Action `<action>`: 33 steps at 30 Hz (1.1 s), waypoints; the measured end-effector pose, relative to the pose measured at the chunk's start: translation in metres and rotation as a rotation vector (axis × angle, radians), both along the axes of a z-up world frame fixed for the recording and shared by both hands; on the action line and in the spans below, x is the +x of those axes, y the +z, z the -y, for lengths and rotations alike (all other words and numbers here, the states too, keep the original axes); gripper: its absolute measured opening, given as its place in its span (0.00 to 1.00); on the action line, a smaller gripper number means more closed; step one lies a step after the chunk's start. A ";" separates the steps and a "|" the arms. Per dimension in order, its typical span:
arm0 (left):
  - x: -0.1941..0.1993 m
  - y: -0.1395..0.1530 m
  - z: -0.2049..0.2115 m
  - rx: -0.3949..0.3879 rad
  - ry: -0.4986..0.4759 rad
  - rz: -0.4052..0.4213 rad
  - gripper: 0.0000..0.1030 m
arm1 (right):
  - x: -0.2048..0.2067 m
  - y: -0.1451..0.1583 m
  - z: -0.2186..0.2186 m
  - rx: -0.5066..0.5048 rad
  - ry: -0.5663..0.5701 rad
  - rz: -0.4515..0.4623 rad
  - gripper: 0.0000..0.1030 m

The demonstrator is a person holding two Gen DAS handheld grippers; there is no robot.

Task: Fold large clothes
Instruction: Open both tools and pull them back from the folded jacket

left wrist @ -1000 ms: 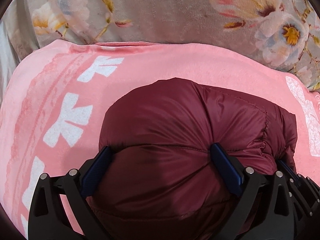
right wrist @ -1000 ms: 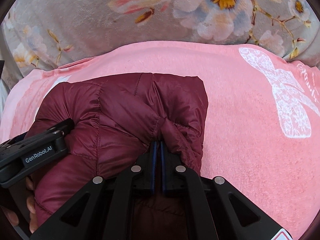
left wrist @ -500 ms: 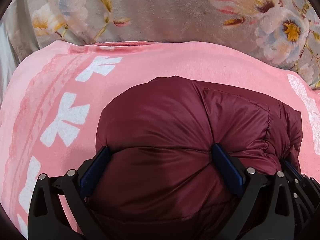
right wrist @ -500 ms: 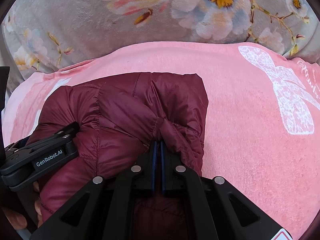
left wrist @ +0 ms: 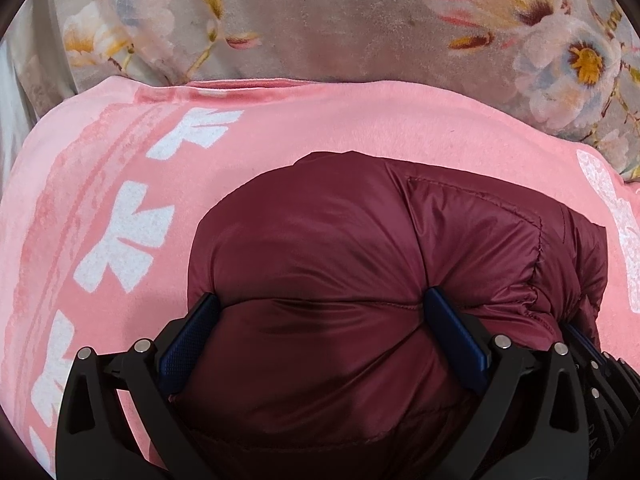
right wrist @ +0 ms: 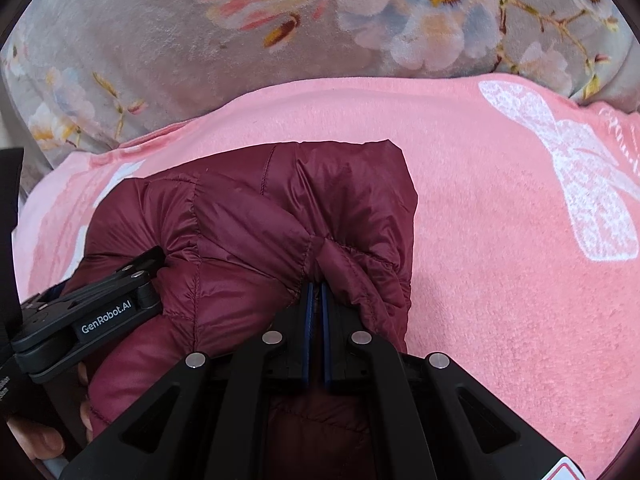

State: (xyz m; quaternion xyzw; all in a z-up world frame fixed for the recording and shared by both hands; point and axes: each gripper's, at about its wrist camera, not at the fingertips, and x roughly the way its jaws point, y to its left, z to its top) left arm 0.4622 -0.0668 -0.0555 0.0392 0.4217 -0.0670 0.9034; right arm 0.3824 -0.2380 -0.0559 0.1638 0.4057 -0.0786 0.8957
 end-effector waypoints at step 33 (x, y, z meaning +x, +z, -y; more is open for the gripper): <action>-0.299 0.026 -0.073 0.088 -0.016 0.016 0.95 | -0.293 0.045 -0.076 -0.293 0.006 -0.027 0.67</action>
